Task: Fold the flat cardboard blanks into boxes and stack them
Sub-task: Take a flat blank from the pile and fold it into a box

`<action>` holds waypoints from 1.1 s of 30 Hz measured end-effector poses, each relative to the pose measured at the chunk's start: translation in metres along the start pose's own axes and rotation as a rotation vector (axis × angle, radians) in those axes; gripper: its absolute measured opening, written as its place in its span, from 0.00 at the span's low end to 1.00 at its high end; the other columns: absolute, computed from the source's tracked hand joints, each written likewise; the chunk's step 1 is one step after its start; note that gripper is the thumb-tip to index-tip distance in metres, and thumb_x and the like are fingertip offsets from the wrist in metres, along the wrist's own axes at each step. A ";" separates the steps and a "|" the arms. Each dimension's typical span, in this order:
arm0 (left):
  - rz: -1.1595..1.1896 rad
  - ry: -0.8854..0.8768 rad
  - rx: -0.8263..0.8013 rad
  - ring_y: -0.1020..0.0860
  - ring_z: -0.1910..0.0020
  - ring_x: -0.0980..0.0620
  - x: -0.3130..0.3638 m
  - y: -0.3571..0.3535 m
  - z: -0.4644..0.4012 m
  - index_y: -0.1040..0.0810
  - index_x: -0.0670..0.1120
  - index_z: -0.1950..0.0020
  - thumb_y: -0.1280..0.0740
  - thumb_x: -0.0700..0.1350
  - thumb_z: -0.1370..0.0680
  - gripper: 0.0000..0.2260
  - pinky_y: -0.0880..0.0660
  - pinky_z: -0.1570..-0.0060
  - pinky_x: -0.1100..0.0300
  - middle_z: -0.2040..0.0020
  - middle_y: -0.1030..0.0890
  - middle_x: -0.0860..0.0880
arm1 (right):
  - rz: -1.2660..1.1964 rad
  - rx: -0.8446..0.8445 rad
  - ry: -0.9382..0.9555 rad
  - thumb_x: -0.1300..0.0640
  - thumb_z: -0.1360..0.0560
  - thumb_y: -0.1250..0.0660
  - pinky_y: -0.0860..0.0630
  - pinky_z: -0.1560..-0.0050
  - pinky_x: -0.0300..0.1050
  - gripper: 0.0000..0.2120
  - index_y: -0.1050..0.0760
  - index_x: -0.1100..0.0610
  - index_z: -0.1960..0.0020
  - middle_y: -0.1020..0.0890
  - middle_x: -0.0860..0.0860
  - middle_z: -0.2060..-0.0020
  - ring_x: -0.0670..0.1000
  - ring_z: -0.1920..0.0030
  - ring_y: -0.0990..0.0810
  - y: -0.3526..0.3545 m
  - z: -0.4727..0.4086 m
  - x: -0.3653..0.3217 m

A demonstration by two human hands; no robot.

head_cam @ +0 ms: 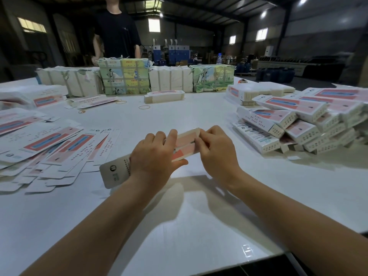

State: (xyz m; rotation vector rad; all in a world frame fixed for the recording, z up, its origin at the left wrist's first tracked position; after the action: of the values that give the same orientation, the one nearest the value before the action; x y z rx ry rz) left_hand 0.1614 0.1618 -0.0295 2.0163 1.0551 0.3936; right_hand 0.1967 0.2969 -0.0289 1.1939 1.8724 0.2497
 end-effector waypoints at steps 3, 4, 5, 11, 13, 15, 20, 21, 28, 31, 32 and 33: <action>-0.014 0.014 -0.019 0.22 0.63 0.39 0.003 0.002 -0.001 0.23 0.38 0.40 0.23 0.59 0.38 0.34 0.24 0.67 0.51 0.57 0.19 0.38 | -0.008 0.041 -0.012 0.59 0.21 0.40 0.36 0.65 0.32 0.11 0.19 0.58 0.52 0.32 0.48 0.65 0.47 0.66 0.31 0.002 -0.001 0.000; -0.012 0.019 -0.021 0.22 0.62 0.39 0.002 0.002 -0.001 0.23 0.38 0.39 0.24 0.59 0.37 0.34 0.24 0.66 0.51 0.56 0.19 0.39 | -0.040 0.059 -0.018 0.59 0.21 0.39 0.36 0.64 0.34 0.10 0.18 0.57 0.51 0.29 0.49 0.65 0.47 0.65 0.30 0.004 -0.001 0.000; -0.007 0.025 -0.021 0.22 0.60 0.39 0.000 0.003 -0.001 0.24 0.39 0.38 0.24 0.59 0.36 0.34 0.24 0.65 0.51 0.55 0.19 0.39 | -0.098 0.078 -0.032 0.59 0.22 0.37 0.34 0.63 0.36 0.10 0.17 0.55 0.50 0.26 0.51 0.64 0.48 0.64 0.28 0.006 -0.001 0.001; 0.003 0.012 -0.051 0.22 0.64 0.39 -0.001 0.004 -0.001 0.22 0.38 0.41 0.22 0.58 0.38 0.34 0.26 0.69 0.52 0.58 0.20 0.39 | -0.166 0.161 0.050 0.66 0.25 0.34 0.27 0.61 0.43 0.09 0.16 0.60 0.51 0.20 0.55 0.63 0.52 0.62 0.23 0.012 -0.001 -0.005; -0.006 0.004 -0.052 0.22 0.65 0.40 0.000 0.004 0.000 0.22 0.38 0.42 0.22 0.58 0.38 0.34 0.26 0.71 0.54 0.59 0.19 0.39 | -0.119 0.180 0.085 0.67 0.26 0.34 0.26 0.61 0.48 0.08 0.16 0.62 0.52 0.20 0.57 0.63 0.54 0.63 0.23 0.014 0.000 -0.005; -0.008 0.002 -0.058 0.22 0.65 0.40 -0.001 0.005 0.000 0.22 0.38 0.42 0.22 0.58 0.39 0.34 0.26 0.71 0.54 0.59 0.19 0.40 | -0.138 0.161 0.071 0.67 0.26 0.34 0.25 0.59 0.50 0.09 0.16 0.60 0.51 0.20 0.56 0.62 0.53 0.62 0.23 0.014 -0.001 -0.004; 0.002 -0.035 -0.058 0.22 0.63 0.40 -0.007 0.007 -0.004 0.23 0.39 0.42 0.23 0.60 0.37 0.33 0.28 0.70 0.54 0.57 0.20 0.41 | -0.265 -0.013 0.042 0.61 0.26 0.31 0.25 0.45 0.41 0.24 0.30 0.55 0.31 0.25 0.53 0.43 0.48 0.47 0.25 0.010 -0.005 -0.001; 0.011 -0.040 -0.050 0.22 0.63 0.40 -0.010 0.008 -0.005 0.23 0.40 0.42 0.24 0.60 0.37 0.33 0.29 0.70 0.55 0.57 0.20 0.41 | -0.225 -0.092 0.119 0.60 0.28 0.29 0.30 0.39 0.38 0.32 0.38 0.54 0.27 0.31 0.52 0.36 0.48 0.39 0.30 0.008 -0.005 -0.003; 0.139 -0.152 -0.098 0.22 0.58 0.45 -0.018 0.004 -0.002 0.26 0.45 0.38 0.27 0.64 0.36 0.33 0.24 0.64 0.53 0.51 0.20 0.47 | 0.152 -0.277 0.515 0.57 0.31 0.26 0.35 0.38 0.45 0.34 0.35 0.59 0.28 0.28 0.56 0.35 0.58 0.36 0.32 -0.014 0.002 -0.009; 0.150 -0.119 -0.181 0.24 0.56 0.50 -0.024 -0.007 -0.001 0.29 0.51 0.37 0.32 0.68 0.34 0.32 0.26 0.59 0.56 0.49 0.22 0.52 | 0.160 -0.332 0.498 0.55 0.31 0.25 0.34 0.43 0.42 0.30 0.30 0.59 0.32 0.25 0.55 0.39 0.56 0.41 0.29 -0.019 0.003 -0.004; 0.153 -0.121 -0.208 0.25 0.56 0.52 -0.025 -0.012 -0.002 0.30 0.52 0.36 0.36 0.71 0.34 0.33 0.28 0.58 0.58 0.49 0.22 0.53 | 0.171 -0.335 0.487 0.54 0.30 0.26 0.33 0.44 0.42 0.29 0.30 0.59 0.32 0.25 0.55 0.39 0.56 0.41 0.29 -0.020 0.003 -0.003; 0.170 -0.122 -0.236 0.26 0.57 0.53 -0.024 -0.014 -0.003 0.29 0.53 0.36 0.40 0.74 0.34 0.35 0.29 0.58 0.59 0.48 0.21 0.53 | 0.184 -0.329 0.473 0.54 0.30 0.26 0.33 0.44 0.43 0.29 0.30 0.58 0.32 0.25 0.55 0.39 0.56 0.41 0.29 -0.020 0.002 -0.002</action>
State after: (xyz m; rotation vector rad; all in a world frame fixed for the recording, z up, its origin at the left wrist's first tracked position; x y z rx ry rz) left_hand 0.1371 0.1490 -0.0365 1.8967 0.7292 0.4556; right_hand 0.1856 0.2847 -0.0404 1.1419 2.0094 0.9752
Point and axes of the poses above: each hand's wrist, its own z-axis away from the middle knuckle, its own y-axis out of the back of the hand, x = y × z, the point moved 5 cm from there along -z, towards the middle knuckle
